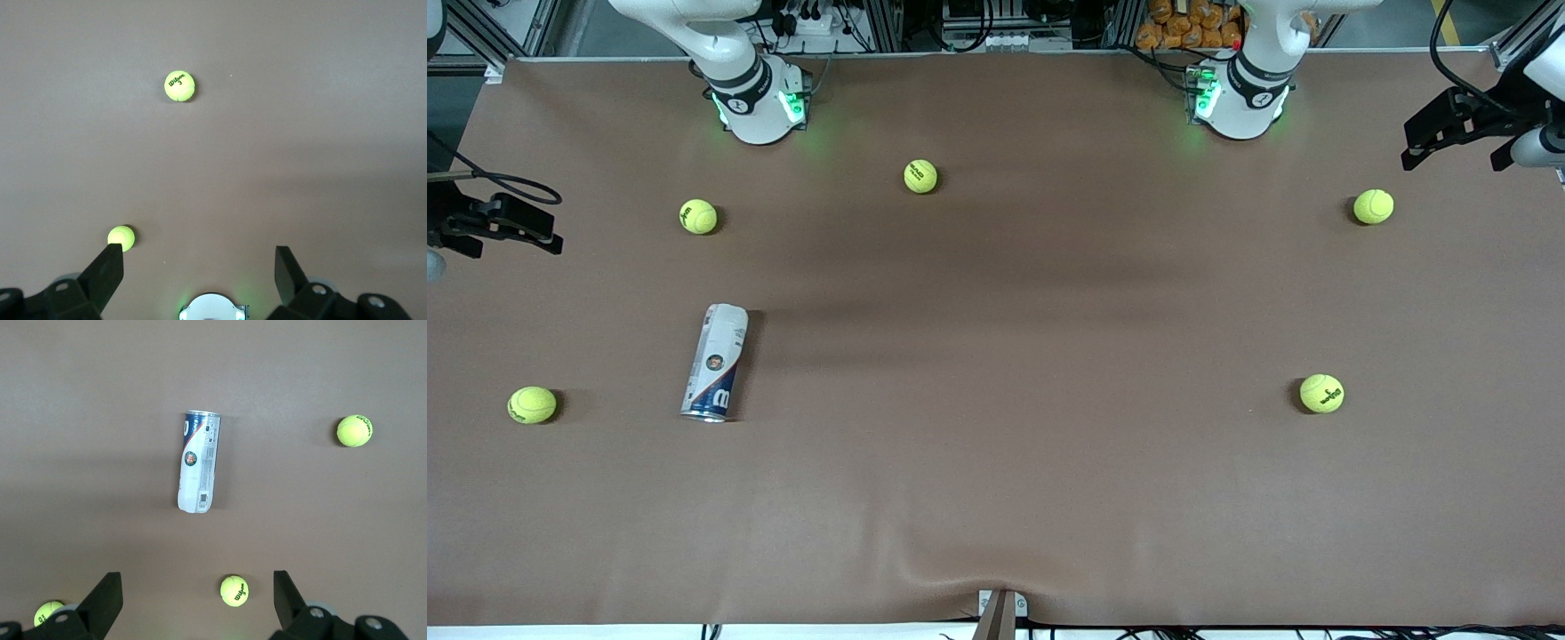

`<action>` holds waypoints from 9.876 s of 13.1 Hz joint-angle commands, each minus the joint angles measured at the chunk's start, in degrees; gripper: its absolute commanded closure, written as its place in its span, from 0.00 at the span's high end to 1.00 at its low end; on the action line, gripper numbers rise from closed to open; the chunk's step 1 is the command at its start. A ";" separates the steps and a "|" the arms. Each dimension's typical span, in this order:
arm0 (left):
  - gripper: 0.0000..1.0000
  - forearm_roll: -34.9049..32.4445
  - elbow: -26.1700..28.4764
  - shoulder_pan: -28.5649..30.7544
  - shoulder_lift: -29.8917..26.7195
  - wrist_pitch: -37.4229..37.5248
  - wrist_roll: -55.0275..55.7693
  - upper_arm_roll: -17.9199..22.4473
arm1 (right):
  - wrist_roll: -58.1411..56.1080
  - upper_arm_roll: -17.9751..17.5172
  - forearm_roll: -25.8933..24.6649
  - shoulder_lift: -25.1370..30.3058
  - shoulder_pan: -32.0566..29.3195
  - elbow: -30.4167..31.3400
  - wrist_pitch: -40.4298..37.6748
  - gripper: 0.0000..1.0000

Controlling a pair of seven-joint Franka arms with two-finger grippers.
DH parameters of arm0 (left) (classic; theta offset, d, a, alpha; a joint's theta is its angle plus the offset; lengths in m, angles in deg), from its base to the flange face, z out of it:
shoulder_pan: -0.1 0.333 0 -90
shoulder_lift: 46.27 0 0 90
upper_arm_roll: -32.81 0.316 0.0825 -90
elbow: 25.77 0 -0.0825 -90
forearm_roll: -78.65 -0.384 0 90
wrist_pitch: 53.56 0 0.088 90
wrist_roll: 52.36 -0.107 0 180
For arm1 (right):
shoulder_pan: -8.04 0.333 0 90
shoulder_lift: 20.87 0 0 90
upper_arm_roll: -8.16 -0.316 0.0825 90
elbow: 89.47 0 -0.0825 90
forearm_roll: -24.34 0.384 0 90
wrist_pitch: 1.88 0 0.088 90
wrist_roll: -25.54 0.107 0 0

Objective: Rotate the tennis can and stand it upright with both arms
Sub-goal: 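Reach the right gripper down to the open end of the lying can, then close the right gripper on the rim of the clear can, then lift the can with the right gripper and carry it to mid-table, then hold the can with the right gripper while the left gripper reaches its base, then grasp the can base with the left gripper while the right gripper releases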

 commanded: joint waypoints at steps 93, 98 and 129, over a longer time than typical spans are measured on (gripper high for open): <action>1.00 0.17 -0.03 0.61 3.94 -0.47 0.20 -0.94 | -35.08 -4.79 -16.29 -44.10 42.59 -2.83 53.99 0.66; 1.00 6.66 0.06 -0.18 10.87 -3.89 0.11 -1.29 | -35.08 -4.70 -16.29 -45.86 42.41 -2.83 57.59 0.71; 0.81 91.92 18.26 -12.14 46.74 -53.38 -25.81 -9.38 | -22.33 -4.26 4.71 -23.55 16.60 1.39 37.30 1.00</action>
